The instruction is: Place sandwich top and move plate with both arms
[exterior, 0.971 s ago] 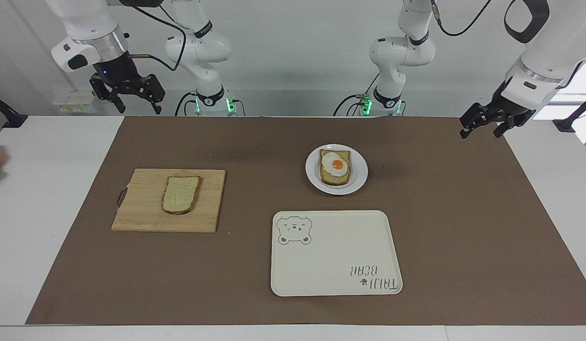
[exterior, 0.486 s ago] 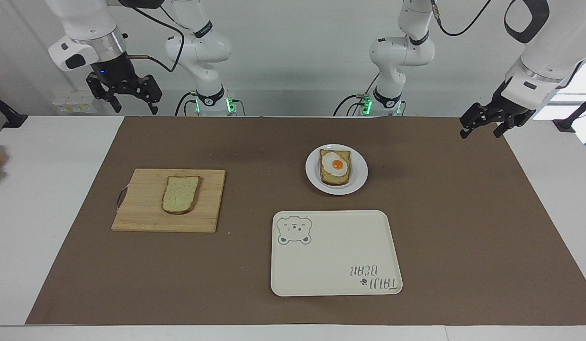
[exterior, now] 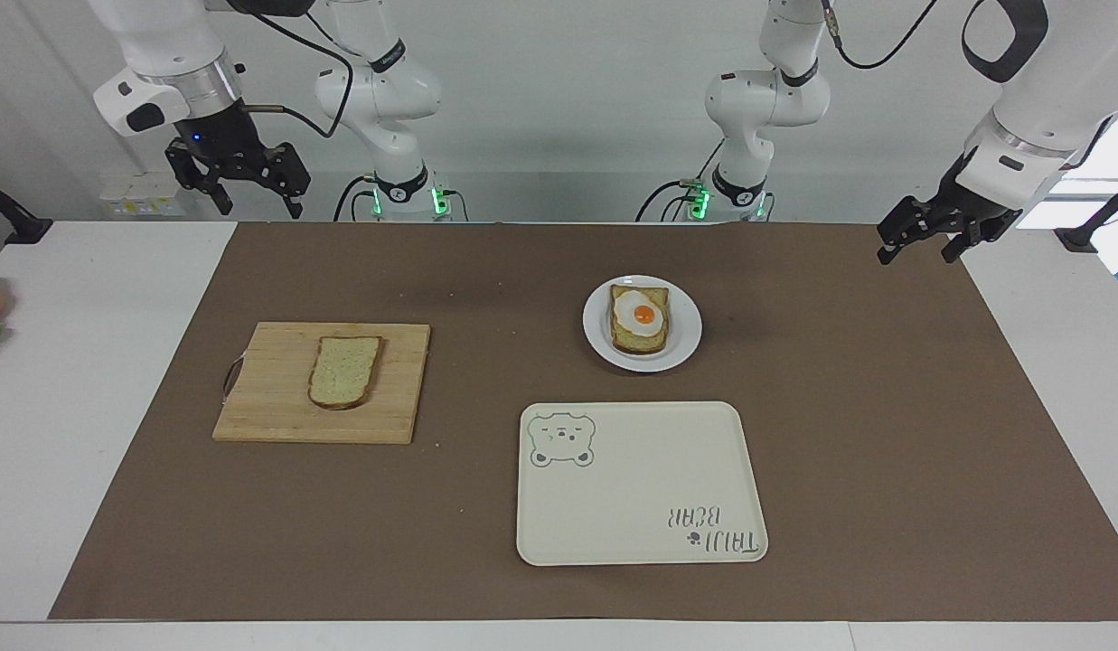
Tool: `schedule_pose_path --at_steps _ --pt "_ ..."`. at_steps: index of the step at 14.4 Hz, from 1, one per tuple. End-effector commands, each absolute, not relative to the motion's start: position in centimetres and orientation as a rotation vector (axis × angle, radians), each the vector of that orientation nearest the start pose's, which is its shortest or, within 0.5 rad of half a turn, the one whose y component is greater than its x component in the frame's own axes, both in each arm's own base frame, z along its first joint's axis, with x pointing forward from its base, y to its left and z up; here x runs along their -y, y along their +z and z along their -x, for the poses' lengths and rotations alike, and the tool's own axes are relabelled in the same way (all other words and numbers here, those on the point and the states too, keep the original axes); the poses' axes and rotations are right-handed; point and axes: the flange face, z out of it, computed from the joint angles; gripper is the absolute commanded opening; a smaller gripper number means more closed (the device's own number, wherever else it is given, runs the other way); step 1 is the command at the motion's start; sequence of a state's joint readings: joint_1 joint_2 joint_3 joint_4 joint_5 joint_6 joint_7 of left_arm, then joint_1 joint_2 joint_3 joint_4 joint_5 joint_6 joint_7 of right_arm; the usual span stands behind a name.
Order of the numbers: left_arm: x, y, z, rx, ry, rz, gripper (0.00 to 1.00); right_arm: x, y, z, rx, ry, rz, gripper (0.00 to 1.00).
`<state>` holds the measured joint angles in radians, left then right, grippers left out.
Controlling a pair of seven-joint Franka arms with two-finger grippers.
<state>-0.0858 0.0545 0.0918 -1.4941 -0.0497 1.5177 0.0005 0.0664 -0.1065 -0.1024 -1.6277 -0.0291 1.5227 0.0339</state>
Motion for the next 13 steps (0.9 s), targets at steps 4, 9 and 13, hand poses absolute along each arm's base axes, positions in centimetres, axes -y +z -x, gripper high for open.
schedule_pose_path --at_steps 4,9,13 --pt "0.1 62.7 -55.8 -0.002 0.058 3.176 1.00 2.8 65.0 -50.9 -0.074 -0.015 3.171 1.00" --pt "0.1 62.7 -55.8 -0.002 0.058 3.176 1.00 3.0 65.0 -50.8 -0.086 -0.010 3.164 1.00" --pt "0.1 62.7 -55.8 -0.002 0.058 3.176 1.00 3.4 64.9 -50.7 -0.100 -0.008 3.161 1.00"
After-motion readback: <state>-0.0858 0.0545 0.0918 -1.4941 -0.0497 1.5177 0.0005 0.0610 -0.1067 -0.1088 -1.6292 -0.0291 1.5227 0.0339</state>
